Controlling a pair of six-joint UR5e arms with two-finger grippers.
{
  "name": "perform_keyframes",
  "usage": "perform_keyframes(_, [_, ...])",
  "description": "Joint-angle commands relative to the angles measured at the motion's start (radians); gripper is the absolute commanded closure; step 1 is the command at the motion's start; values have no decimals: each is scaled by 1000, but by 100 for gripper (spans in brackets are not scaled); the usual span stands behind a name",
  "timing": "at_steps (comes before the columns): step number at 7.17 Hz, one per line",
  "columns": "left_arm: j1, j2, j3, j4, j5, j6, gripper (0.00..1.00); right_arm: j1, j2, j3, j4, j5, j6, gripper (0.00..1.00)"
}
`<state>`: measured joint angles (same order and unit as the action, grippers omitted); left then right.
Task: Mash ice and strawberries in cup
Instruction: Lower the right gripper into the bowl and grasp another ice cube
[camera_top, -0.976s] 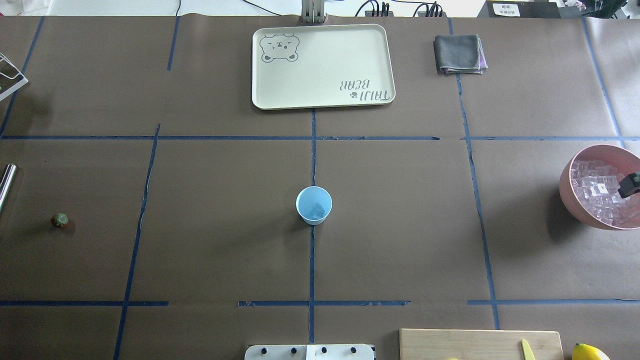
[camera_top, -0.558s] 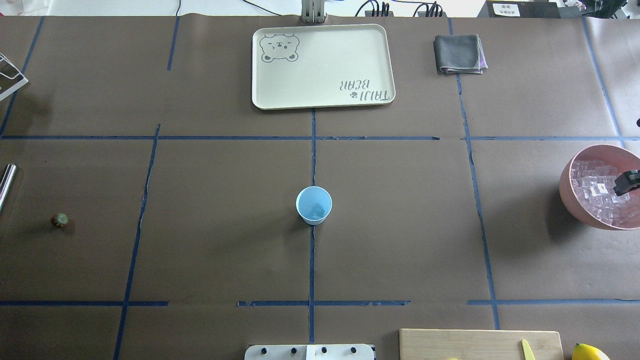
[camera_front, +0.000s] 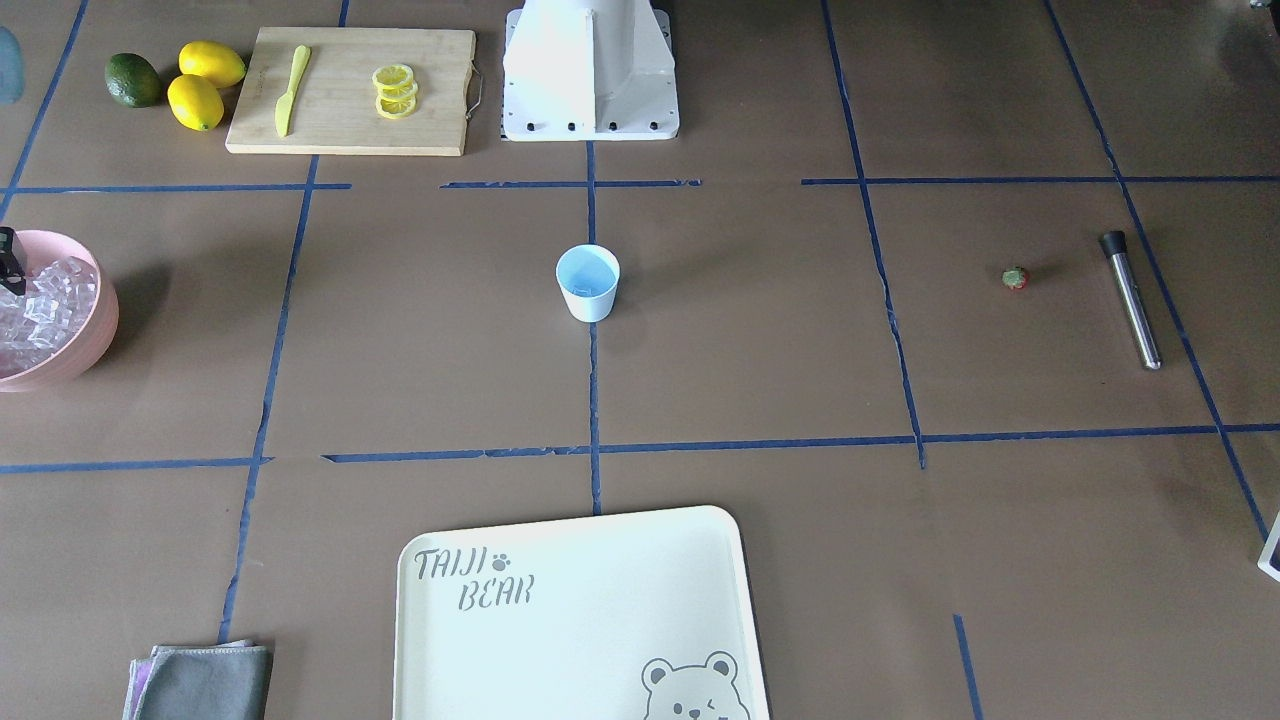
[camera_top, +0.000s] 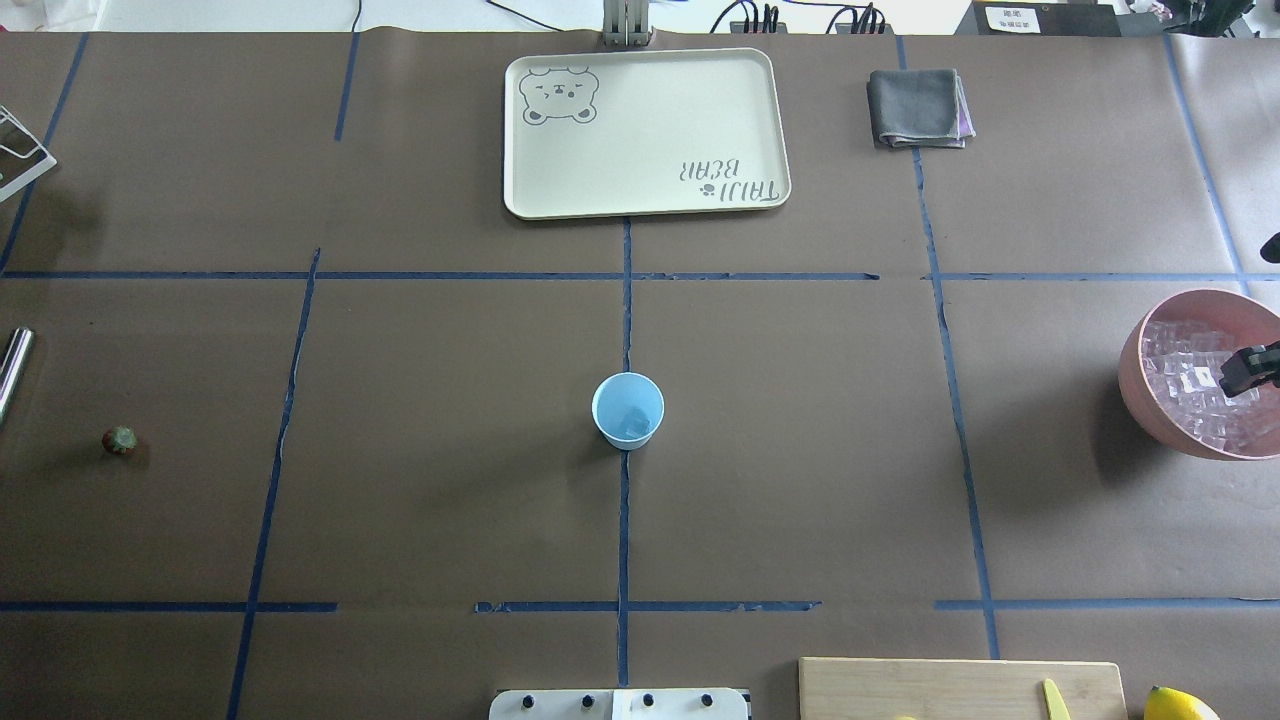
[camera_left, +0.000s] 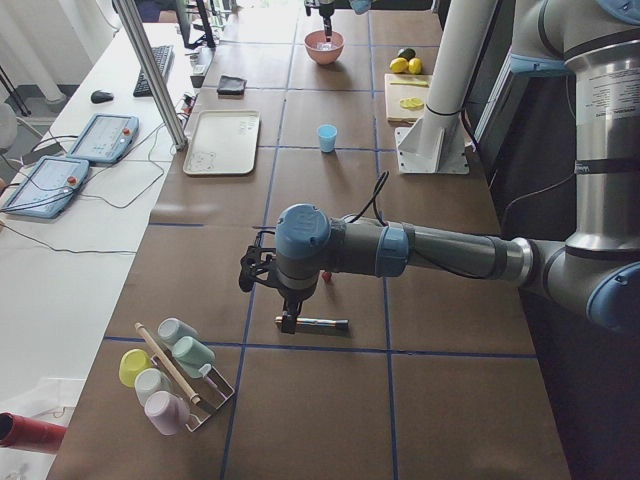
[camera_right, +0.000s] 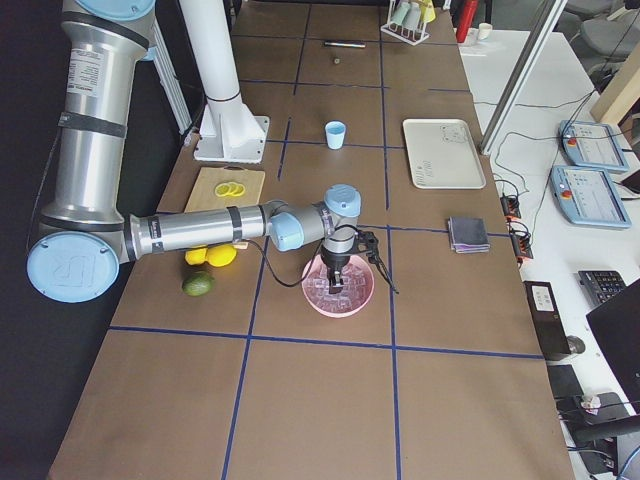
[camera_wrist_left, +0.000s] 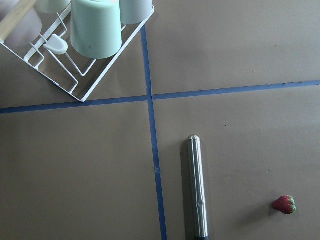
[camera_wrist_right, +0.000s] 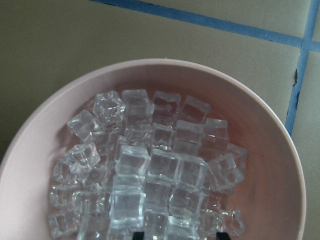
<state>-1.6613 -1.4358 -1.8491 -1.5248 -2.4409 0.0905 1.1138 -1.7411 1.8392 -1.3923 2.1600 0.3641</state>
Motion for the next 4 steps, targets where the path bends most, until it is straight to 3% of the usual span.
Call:
perform_keyframes(1, [0,0,-1,0,-1,0,0,-6,0,-12,1,0,-1,44])
perform_keyframes(4, [0,0,-1,0,-1,0,0,-15,0,-20,1,0,-1,44])
